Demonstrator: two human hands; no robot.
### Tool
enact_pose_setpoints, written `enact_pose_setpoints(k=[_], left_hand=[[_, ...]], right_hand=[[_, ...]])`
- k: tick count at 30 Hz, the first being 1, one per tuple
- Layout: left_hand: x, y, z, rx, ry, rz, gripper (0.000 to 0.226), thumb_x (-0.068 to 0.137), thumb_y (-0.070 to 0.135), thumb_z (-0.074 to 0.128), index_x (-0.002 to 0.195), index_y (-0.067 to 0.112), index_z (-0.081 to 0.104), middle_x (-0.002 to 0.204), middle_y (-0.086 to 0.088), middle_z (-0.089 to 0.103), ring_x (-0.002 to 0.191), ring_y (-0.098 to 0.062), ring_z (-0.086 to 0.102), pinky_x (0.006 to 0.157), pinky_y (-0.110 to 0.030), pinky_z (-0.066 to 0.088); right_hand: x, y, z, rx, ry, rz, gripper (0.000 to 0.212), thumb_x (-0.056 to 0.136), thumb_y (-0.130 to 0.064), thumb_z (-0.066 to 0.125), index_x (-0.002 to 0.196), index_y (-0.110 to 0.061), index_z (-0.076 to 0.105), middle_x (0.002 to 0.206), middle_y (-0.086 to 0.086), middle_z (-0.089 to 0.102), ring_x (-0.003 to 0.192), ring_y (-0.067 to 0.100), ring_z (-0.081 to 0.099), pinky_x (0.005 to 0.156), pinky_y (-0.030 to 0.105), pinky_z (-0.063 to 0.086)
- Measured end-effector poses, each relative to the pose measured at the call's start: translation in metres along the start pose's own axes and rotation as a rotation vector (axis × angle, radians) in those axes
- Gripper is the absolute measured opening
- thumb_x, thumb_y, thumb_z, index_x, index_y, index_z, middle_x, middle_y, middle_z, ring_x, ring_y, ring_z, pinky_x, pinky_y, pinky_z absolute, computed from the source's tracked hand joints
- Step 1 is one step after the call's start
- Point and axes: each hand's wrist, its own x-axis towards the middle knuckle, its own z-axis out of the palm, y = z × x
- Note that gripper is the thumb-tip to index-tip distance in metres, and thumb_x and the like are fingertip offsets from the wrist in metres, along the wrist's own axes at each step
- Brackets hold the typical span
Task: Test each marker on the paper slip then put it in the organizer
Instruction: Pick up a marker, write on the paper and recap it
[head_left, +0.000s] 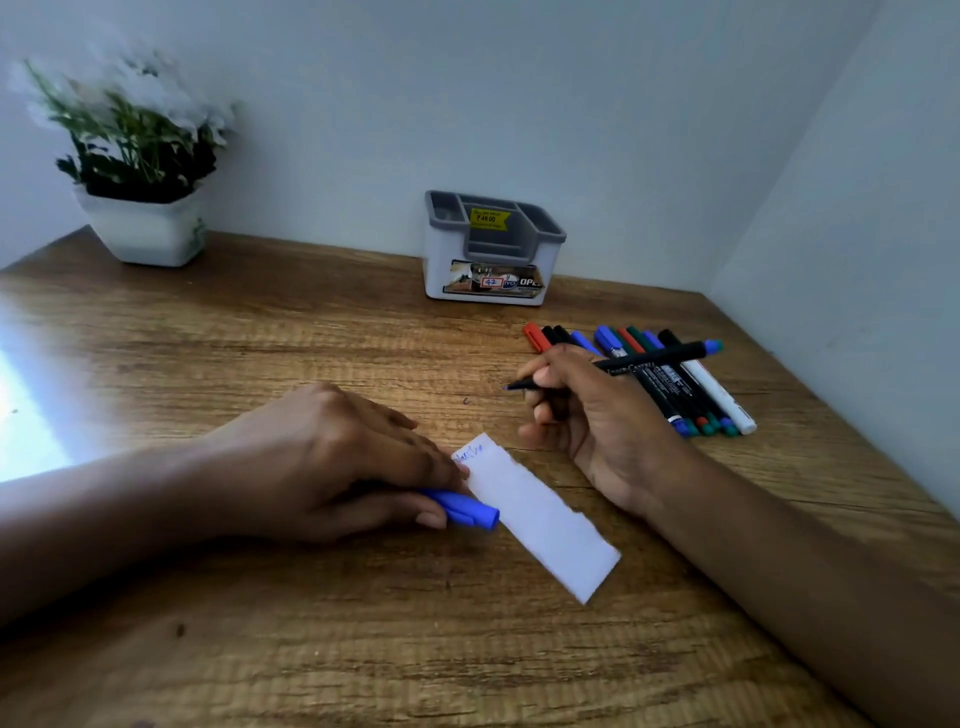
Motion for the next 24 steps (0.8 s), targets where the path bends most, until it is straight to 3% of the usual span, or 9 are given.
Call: enact_pose_setpoints(k=[2, 4, 6, 8, 13, 17, 20, 24], left_hand=[[0.001, -0.001, -0.007, -0.127, 0.046, -0.079, 0.029, 0.088, 0.047, 0.056, 0.106, 0.030, 0.071, 0.104, 0.013, 0.073, 0.095, -0.004, 0.069, 0.077, -0.033, 0.059], [0.004, -0.002, -0.012, -0.207, 0.147, -0.100, 0.027, 0.085, 0.047, 0.059, 0.107, 0.036, 0.071, 0.102, 0.022, 0.072, 0.092, 0.006, 0.068, 0.072, -0.015, 0.055], [0.007, -0.001, -0.014, -0.286, 0.264, -0.217, 0.021, 0.076, 0.055, 0.062, 0.096, 0.055, 0.068, 0.094, 0.036, 0.068, 0.089, 0.014, 0.065, 0.067, -0.002, 0.047], [0.008, -0.006, -0.011, -0.344, 0.343, -0.295, 0.019, 0.068, 0.057, 0.063, 0.085, 0.062, 0.066, 0.090, 0.037, 0.067, 0.086, 0.016, 0.064, 0.069, 0.002, 0.041], [0.011, -0.012, -0.010, -0.386, 0.336, -0.375, 0.024, 0.070, 0.054, 0.075, 0.089, 0.040, 0.074, 0.088, 0.021, 0.073, 0.083, 0.002, 0.070, 0.072, -0.005, 0.047], [0.011, -0.014, -0.009, -0.407, 0.332, -0.396, 0.024, 0.074, 0.055, 0.071, 0.088, 0.036, 0.073, 0.078, 0.012, 0.074, 0.073, -0.005, 0.069, 0.067, -0.012, 0.048], [0.011, -0.014, -0.009, -0.445, 0.329, -0.399, 0.034, 0.067, 0.057, 0.069, 0.094, 0.036, 0.072, 0.077, 0.010, 0.074, 0.071, -0.005, 0.068, 0.067, -0.017, 0.050], [0.016, -0.004, -0.007, -0.512, 0.351, -0.405, 0.025, 0.072, 0.046, 0.076, 0.087, 0.025, 0.076, 0.075, 0.003, 0.075, 0.069, -0.010, 0.071, 0.066, -0.020, 0.054]], right_hand=[[-0.002, -0.003, 0.000, 0.032, -0.019, -0.017, 0.018, 0.088, 0.000, 0.051, 0.075, -0.011, 0.056, 0.062, 0.005, 0.053, 0.046, 0.007, 0.052, 0.043, 0.023, 0.052], [-0.005, -0.006, 0.001, -0.028, -0.034, -0.088, 0.018, 0.087, -0.001, 0.055, 0.076, -0.015, 0.053, 0.062, 0.004, 0.054, 0.047, 0.009, 0.051, 0.043, 0.025, 0.052], [-0.009, -0.011, 0.001, -0.095, -0.063, -0.193, 0.018, 0.084, 0.000, 0.059, 0.077, -0.016, 0.055, 0.060, 0.001, 0.052, 0.046, 0.008, 0.049, 0.042, 0.025, 0.051], [-0.012, -0.019, 0.001, -0.133, -0.102, -0.272, 0.017, 0.082, 0.003, 0.060, 0.079, -0.014, 0.059, 0.060, -0.001, 0.053, 0.048, 0.007, 0.050, 0.043, 0.024, 0.051], [-0.016, -0.025, 0.000, -0.106, -0.178, -0.248, 0.027, 0.091, -0.004, 0.047, 0.079, -0.010, 0.070, 0.064, 0.006, 0.061, 0.055, 0.012, 0.060, 0.049, 0.026, 0.054], [-0.016, -0.022, 0.002, -0.129, -0.173, -0.234, 0.031, 0.095, -0.010, 0.043, 0.082, -0.009, 0.071, 0.066, 0.006, 0.064, 0.057, 0.013, 0.063, 0.050, 0.026, 0.054], [-0.017, -0.019, 0.005, -0.177, -0.187, -0.235, 0.026, 0.095, -0.010, 0.046, 0.085, -0.010, 0.070, 0.068, 0.005, 0.066, 0.059, 0.014, 0.064, 0.052, 0.025, 0.055], [-0.023, -0.011, 0.014, -0.275, -0.230, -0.289, 0.006, 0.092, -0.013, 0.054, 0.091, -0.008, 0.058, 0.069, 0.005, 0.067, 0.059, 0.015, 0.063, 0.051, 0.027, 0.055]])
